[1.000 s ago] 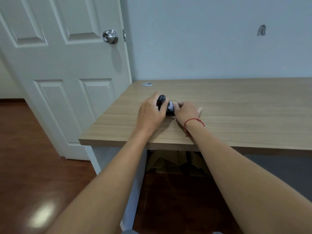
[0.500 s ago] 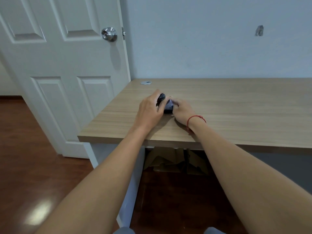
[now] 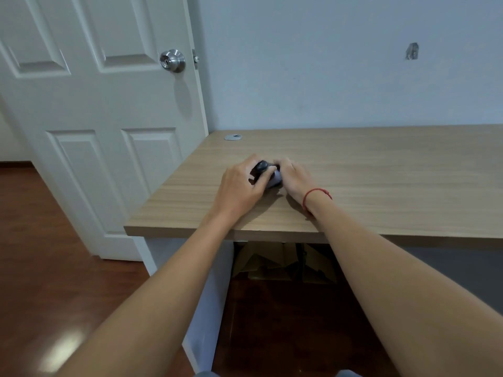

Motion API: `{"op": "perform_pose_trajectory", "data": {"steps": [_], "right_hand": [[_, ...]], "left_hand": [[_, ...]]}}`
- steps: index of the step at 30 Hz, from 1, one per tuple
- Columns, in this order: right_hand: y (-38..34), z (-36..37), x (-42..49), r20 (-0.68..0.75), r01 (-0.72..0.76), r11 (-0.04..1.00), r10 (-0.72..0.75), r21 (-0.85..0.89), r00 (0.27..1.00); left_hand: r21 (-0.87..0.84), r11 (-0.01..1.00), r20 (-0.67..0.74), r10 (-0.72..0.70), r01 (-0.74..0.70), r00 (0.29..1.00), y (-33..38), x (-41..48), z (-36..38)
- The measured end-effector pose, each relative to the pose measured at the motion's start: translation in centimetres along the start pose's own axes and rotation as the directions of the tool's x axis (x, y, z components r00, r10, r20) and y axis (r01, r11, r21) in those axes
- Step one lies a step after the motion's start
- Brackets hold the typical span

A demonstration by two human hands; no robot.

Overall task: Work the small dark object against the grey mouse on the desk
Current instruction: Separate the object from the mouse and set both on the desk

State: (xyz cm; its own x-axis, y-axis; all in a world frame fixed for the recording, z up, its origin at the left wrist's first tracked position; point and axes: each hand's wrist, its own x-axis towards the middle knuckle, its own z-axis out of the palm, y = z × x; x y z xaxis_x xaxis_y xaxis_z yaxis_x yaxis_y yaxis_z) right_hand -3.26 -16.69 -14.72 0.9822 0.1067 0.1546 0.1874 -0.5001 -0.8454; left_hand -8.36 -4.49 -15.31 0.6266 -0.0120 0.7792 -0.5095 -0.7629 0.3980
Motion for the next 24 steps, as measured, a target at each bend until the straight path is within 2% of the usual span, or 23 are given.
{"op": "perform_pose_trajectory", "data": {"steps": [3, 7, 9, 12, 21, 24], "right_hand": [[0.5, 0.2, 0.4, -0.038, -0.013, 1.000, 0.014, 0.009, 0.999], [0.8, 0.5, 0.1, -0.053, 0.057, 0.996, -0.061, -0.063, 0.997], [1.1, 0.6, -0.3, -0.044, 0.116, 0.988, -0.121, -0.104, 0.992], [1.2, 0.5, -0.2, -0.059, 0.120, 0.979, -0.131, -0.162, 0.990], [1.9, 0.2, 3.4, -0.074, 0.050, 0.968, -0.070, -0.246, 0.995], [1.4, 0.2, 3.3, -0.078, 0.023, 0.977, -0.041, -0.212, 0.996]], "left_hand": [[0.012, 0.999, 0.005, -0.036, 0.036, 0.999, -1.2, -0.3, -1.2], [0.120, 0.974, 0.066, -0.199, 0.190, 0.978, -3.6, 0.1, -2.2], [0.211, 0.958, 0.137, -0.226, 0.195, 0.964, -3.7, 0.3, -1.9], [0.298, 0.938, 0.228, -0.249, 0.175, 0.941, -3.7, 0.8, -1.3], [0.317, 0.918, 0.275, -0.327, 0.236, 0.904, -5.3, 2.9, 0.9], [0.317, 0.920, 0.292, -0.324, 0.229, 0.900, -5.2, 3.3, 1.1]]}}
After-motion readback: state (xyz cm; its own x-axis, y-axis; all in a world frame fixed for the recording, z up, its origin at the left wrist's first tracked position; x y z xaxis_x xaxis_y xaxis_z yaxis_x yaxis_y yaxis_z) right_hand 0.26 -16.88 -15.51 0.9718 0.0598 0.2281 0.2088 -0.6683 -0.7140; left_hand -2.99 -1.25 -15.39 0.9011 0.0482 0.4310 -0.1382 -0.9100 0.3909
